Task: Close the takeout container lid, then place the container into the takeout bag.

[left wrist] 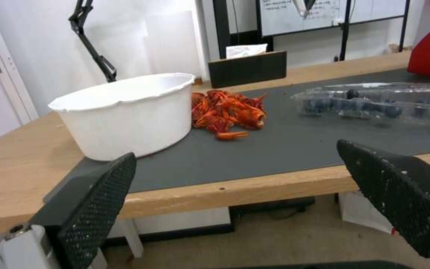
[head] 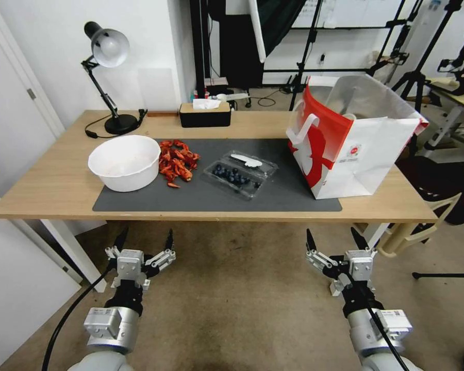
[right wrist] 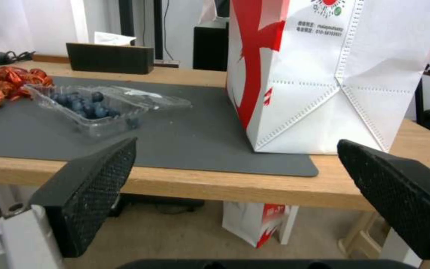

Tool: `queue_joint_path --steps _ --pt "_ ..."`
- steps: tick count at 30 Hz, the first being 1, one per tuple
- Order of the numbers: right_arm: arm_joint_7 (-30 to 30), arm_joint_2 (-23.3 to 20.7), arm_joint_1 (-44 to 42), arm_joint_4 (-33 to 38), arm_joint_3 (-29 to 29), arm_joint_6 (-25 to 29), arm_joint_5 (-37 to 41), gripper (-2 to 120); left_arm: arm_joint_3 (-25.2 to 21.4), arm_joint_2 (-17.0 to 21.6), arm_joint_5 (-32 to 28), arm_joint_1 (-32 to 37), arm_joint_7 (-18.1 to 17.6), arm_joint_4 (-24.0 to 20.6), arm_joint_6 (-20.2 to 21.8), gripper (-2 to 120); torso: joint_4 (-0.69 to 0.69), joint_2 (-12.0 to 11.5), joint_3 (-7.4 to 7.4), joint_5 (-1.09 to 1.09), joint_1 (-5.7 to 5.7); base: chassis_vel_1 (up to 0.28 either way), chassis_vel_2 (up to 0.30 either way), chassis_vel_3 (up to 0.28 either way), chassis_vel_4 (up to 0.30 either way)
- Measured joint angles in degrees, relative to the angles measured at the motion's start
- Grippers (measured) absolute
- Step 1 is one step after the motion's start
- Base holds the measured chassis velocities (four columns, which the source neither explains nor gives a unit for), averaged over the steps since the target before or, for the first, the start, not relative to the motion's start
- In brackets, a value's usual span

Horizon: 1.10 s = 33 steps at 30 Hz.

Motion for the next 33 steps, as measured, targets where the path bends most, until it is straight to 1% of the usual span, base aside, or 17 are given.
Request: queue_joint_path --steps 11,12,13,14,15,17,19,20,21,22,25,33 --pt "0.0 0.0 0.1 0.0 -0.1 -0.3 0.0 100 0.1 0.0 -0.1 0.0 -0.1 0.0 0.0 100 0.00 0.0 0.00 -0.01 0.00 0.000 0.000 0.000 0.000" --pt "-0.7 0.2 0.6 0.0 -0.9 -1.8 -0.6 100 0.3 0.2 -0.4 0.0 -0.5 0.0 0.0 100 -0.01 0.0 0.00 -0.02 0.00 0.000 0.000 0.000 0.000" --pt "-1.5 0.4 1.2 0.0 -1.9 -3.3 -1.2 100 0.7 0.4 -0.8 0.0 -1.3 -0.1 0.0 100 -0.01 0.0 0.00 -0.01 0.00 0.000 0.000 0.000 0.000" --pt "-2.4 0.8 2.0 -0.1 -3.0 -5.4 -2.0 100 1.5 0.9 -1.9 0.0 -2.8 -0.4 0.0 100 0.00 0.0 0.00 0.00 0.00 0.000 0.000 0.000 0.000" --pt "-2.4 0.8 2.0 -0.1 -3.0 -5.4 -2.0 100 1.5 0.9 -1.9 0.0 -2.8 -0.4 0.0 100 0.00 0.0 0.00 0.00 0.00 0.000 0.000 0.000 0.000" --pt "-5.2 1.6 4.1 -0.3 -6.3 -11.1 -4.2 100 4.4 2.5 -5.3 0.2 -7.7 -1.4 0.0 100 0.02 0.0 0.00 0.01 0.00 0.000 0.000 0.000 0.000" --pt "-5.9 1.4 5.2 -0.2 -6.3 -12.5 -3.7 100 6.4 3.7 -7.8 0.3 -11.3 -2.2 0.0 100 0.00 0.0 0.00 0.01 0.00 0.000 0.000 0.000 0.000" --pt "-5.9 1.4 5.2 -0.2 -6.3 -12.5 -3.7 100 6.4 3.7 -7.8 0.3 -11.3 -2.2 0.0 100 0.00 0.0 0.00 0.01 0.00 0.000 0.000 0.000 0.000" --pt "-6.1 0.9 6.0 0.4 -5.7 -12.7 -2.9 100 8.4 4.8 -10.3 0.3 -14.0 -2.7 -0.1 100 0.01 0.0 0.00 0.00 0.00 0.000 0.000 0.000 0.000" --pt "-6.1 0.6 6.2 0.6 -5.3 -12.7 -2.6 100 9.0 5.2 -11.4 0.3 -14.4 -2.7 -0.3 100 0.00 0.0 0.01 0.00 0.00 0.000 0.000 0.000 0.000" --pt "-6.1 0.3 6.3 1.1 -4.7 -12.6 -2.2 100 9.4 5.6 -12.1 0.3 -14.5 -2.6 -0.5 100 -0.01 0.0 0.00 0.00 0.00 0.000 0.000 0.000 0.000" --pt "-5.9 -0.8 6.6 1.8 -3.1 -12.1 -0.2 100 9.0 6.0 -12.1 0.3 -12.9 -1.4 -1.0 100 -0.01 0.0 0.01 0.00 0.00 0.000 0.000 0.000 0.000"
